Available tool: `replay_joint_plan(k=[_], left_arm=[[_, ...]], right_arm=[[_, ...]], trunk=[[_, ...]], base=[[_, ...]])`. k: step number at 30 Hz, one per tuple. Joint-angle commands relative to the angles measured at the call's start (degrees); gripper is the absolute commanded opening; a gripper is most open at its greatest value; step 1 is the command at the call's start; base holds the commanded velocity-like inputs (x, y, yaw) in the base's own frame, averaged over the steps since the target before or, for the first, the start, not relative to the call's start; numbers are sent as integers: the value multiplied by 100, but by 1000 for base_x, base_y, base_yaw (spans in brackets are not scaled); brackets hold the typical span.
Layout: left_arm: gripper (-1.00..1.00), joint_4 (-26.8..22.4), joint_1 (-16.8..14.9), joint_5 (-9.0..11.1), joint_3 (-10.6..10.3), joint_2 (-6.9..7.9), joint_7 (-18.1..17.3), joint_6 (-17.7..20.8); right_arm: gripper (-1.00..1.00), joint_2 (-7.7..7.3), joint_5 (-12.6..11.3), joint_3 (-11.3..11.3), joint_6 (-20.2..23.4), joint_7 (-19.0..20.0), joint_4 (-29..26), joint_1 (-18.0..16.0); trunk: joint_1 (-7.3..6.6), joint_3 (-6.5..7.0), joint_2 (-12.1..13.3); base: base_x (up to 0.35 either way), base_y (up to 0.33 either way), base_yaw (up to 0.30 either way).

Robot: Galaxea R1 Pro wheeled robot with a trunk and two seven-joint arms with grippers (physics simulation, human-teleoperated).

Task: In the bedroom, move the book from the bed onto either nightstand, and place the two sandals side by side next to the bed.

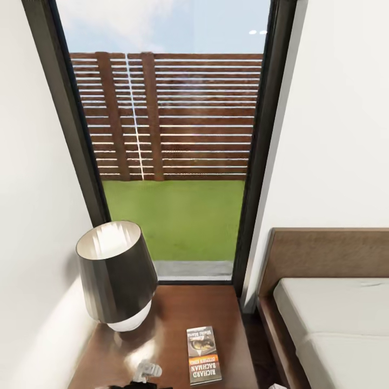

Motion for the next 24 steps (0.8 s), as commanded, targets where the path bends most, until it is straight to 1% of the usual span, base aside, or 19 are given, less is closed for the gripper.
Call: replay_joint_plan(k=[1, 2, 6, 8, 10, 11, 15, 24], left_arm=[[100, 58, -3, 58, -40, 3, 45, -28], [100, 176, -3, 58, -41, 3, 134, -104], [100, 579, -3, 60, -41, 3, 289, -327], [100, 746, 24, 70, -44, 6, 322, -488], [100, 793, 157, 73, -42, 14, 328, -547], [100, 809, 286, 74, -40, 17, 330, -567], [100, 822, 485, 75, -39, 27, 332, -584], [100, 821, 574, 75, -38, 33, 352, -597]], right_arm=[[100, -3, -61, 45, 56, 11, -8, -1], [100, -3, -61, 45, 56, 7, -7, -1], [100, -3, -64, 45, 56, 1, 3, 6], [100, -3, -65, 45, 50, 0, 271, 12], [100, -3, -65, 45, 29, -1, 550, 15], [100, -3, -65, 45, -34, -1, 651, 16], [100, -3, -65, 45, -265, -1, 737, 16], [100, -3, -66, 45, -354, -1, 759, 17]], trunk=[[-23, 13, 39], [-45, 31, 79], [-133, 103, 239], [-177, 139, 320], [-221, 175, 400], [-243, 193, 440], [-331, 264, 600], [-528, 426, 961]], base=[[0, 0, 0], [0, 0, 0], [0, 0, 0], [0, 0, 0], [0, 0, 0], [0, 0, 0], [0, 0, 0], [0, 0, 0]])
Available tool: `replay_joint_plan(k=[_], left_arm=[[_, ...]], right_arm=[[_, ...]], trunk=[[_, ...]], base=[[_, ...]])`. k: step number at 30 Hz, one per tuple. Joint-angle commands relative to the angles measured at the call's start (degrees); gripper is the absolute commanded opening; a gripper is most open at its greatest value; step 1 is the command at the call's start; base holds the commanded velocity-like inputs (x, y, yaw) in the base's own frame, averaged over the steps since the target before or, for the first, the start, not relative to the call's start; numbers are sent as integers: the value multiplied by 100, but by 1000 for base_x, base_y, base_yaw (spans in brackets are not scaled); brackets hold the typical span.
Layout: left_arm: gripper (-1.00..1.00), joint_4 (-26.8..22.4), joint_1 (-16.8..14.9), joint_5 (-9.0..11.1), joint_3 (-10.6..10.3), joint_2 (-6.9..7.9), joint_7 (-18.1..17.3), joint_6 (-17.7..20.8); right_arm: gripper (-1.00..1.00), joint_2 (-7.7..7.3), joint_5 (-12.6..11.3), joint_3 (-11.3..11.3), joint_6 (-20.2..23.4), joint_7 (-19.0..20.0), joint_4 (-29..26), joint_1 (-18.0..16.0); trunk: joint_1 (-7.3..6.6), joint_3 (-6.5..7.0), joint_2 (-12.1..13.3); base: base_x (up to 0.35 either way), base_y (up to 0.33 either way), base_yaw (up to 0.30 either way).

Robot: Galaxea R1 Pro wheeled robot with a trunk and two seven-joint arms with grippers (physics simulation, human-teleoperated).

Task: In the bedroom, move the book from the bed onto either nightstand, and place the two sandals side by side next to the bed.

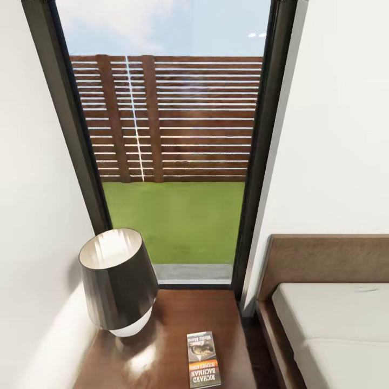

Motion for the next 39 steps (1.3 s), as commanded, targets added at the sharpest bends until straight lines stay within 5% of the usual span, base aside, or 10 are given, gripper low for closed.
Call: replay_joint_plan(k=[1, 11, 39], left_arm=[[100, 7, -3, 51, -51, 3, -14, -23], [100, 3, -1, 44, -50, -3, 260, -23], [100, 3, -2, 39, -49, -11, 265, -23]], right_arm=[[100, 0, -62, 47, 18, 27, 12, -8], [100, 0, -69, 43, 14, 29, 6, -8], [100, -33, -67, 47, 16, 35, 15, 62]], trunk=[[-23, 13, 38], [-243, 192, 439], [-858, 695, 1562]], base=[[0, 0, 0], [0, 0, 0], [0, 0, 0]])
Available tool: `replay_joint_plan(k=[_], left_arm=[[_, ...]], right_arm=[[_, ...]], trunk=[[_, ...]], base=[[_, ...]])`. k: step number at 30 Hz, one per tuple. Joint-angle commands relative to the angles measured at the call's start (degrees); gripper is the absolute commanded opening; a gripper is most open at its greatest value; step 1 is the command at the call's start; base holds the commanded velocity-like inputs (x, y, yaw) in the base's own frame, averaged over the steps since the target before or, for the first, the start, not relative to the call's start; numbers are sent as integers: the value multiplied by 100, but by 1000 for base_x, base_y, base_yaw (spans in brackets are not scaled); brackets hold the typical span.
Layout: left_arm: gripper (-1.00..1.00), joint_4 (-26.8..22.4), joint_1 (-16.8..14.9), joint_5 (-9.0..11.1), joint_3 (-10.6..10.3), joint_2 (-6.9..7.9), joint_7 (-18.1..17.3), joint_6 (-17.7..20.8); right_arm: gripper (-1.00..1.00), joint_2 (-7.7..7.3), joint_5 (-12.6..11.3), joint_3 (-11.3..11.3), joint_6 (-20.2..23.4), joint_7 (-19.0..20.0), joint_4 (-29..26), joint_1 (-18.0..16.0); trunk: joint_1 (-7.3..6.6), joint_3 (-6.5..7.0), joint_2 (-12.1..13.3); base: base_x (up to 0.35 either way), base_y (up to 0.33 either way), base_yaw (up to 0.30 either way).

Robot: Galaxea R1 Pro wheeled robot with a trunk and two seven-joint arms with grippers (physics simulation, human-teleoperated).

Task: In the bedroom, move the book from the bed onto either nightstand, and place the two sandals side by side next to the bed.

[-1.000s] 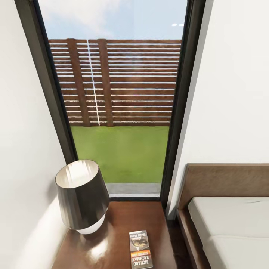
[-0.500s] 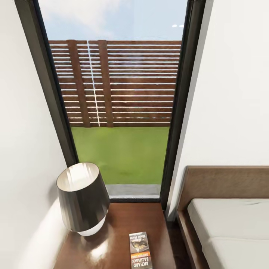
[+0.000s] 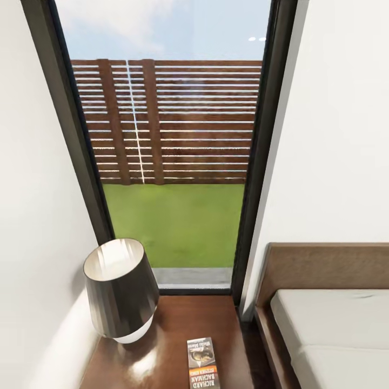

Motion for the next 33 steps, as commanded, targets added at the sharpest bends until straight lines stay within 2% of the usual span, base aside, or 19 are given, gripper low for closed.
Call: replay_joint_plan(k=[1, 33], left_arm=[[100, 7, -4, 54, -51, 1, -17, -21], [100, 7, -4, 71, -52, 1, -11, -21]], right_arm=[[100, 1, -62, 47, 19, 27, 14, -8], [100, 77, -64, 47, 19, 27, 14, -7]], trunk=[[-23, 12, 38], [-23, 12, 38]], base=[[0, 0, 0], [0, 0, 0]])
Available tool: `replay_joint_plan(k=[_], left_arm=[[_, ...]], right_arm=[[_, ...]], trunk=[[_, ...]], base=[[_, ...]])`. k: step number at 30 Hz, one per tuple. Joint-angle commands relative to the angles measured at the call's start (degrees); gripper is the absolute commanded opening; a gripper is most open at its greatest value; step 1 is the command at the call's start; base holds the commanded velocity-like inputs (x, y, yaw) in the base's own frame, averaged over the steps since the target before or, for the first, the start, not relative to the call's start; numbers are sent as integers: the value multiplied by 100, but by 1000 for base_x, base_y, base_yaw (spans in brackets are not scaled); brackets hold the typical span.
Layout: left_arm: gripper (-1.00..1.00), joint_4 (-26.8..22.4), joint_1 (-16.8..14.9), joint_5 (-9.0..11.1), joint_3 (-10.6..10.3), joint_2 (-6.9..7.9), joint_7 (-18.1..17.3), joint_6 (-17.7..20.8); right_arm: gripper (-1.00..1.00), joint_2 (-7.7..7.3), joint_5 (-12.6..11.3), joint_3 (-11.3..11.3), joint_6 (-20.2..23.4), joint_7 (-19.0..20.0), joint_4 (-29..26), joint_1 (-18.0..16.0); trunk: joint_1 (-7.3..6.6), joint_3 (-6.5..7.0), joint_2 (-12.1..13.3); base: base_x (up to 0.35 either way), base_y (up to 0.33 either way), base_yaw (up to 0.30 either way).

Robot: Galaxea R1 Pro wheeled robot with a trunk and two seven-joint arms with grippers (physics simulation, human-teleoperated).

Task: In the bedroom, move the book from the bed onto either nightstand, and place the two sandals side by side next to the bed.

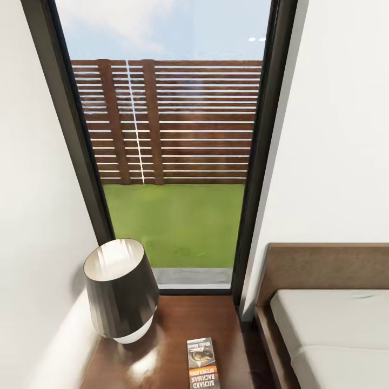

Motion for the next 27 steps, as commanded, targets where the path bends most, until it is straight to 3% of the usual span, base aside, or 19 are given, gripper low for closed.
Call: replay_joint_plan(k=[1, 27], left_arm=[[100, 7, -4, 52, -50, 1, -18, -21], [100, 7, -4, 48, -50, 1, -18, -21]], right_arm=[[100, 0, -61, 46, 19, 27, 14, -8], [100, 0, -60, 46, 19, 27, 14, -8]], trunk=[[0, -6, -4], [0, -6, -4]], base=[[0, 0, 0], [0, 0, 0]])
